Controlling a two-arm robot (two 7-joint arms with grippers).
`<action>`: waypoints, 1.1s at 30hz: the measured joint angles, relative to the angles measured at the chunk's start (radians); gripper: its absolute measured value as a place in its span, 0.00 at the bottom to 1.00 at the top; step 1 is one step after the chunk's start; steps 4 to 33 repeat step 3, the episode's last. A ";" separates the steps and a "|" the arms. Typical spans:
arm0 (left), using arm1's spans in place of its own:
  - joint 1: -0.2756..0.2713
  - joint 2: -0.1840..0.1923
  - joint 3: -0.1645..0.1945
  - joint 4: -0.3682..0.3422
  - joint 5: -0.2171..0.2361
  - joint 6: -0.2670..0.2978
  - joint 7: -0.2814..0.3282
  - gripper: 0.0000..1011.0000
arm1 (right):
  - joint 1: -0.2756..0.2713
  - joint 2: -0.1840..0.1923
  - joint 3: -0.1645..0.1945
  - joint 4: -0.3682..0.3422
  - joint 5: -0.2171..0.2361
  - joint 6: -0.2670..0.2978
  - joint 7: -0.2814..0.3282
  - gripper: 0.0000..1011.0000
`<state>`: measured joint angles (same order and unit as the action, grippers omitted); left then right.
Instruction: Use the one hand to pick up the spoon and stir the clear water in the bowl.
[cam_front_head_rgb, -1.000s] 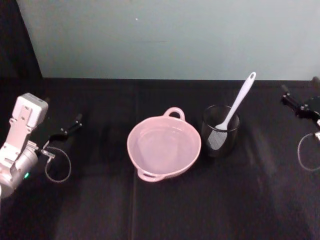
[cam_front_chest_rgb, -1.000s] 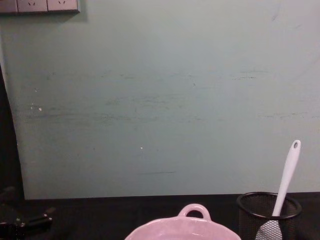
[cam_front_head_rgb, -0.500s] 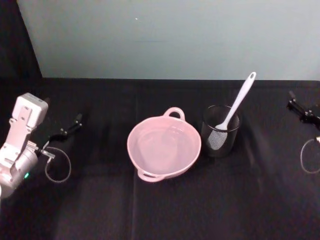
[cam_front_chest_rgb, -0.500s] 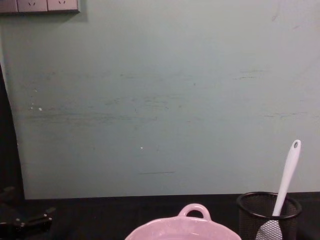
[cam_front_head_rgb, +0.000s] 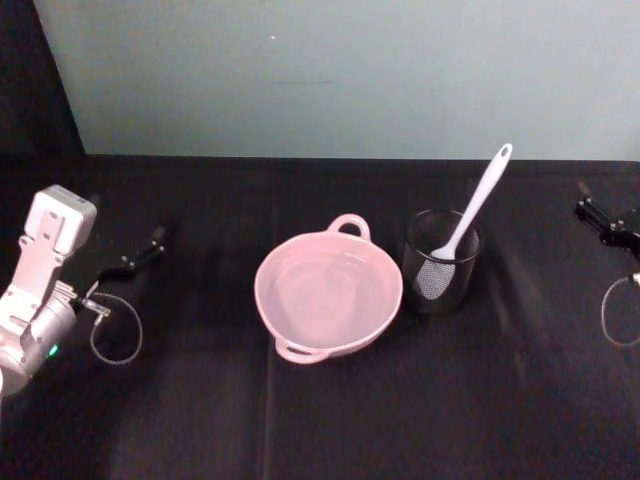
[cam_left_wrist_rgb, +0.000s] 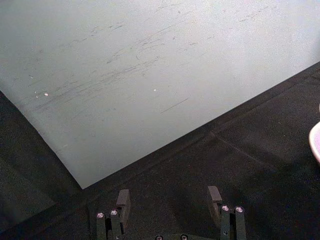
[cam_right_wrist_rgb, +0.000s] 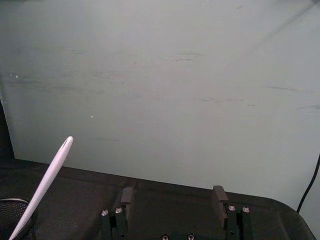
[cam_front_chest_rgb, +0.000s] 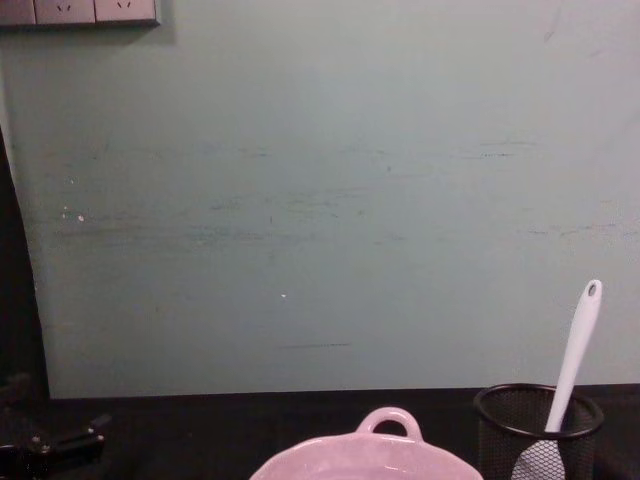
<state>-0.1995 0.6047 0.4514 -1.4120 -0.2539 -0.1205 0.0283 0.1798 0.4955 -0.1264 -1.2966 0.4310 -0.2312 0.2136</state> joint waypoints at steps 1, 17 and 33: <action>0.000 0.000 0.000 0.000 0.000 0.000 0.000 1.00 | 0.000 0.000 0.000 0.000 0.000 0.000 0.000 0.99; 0.000 0.000 0.000 0.000 0.000 0.000 0.000 1.00 | 0.000 0.001 0.000 0.000 0.000 0.000 0.000 0.99; 0.000 0.000 0.000 0.000 0.000 0.000 0.000 1.00 | 0.000 0.001 0.000 0.000 0.000 0.000 0.000 0.99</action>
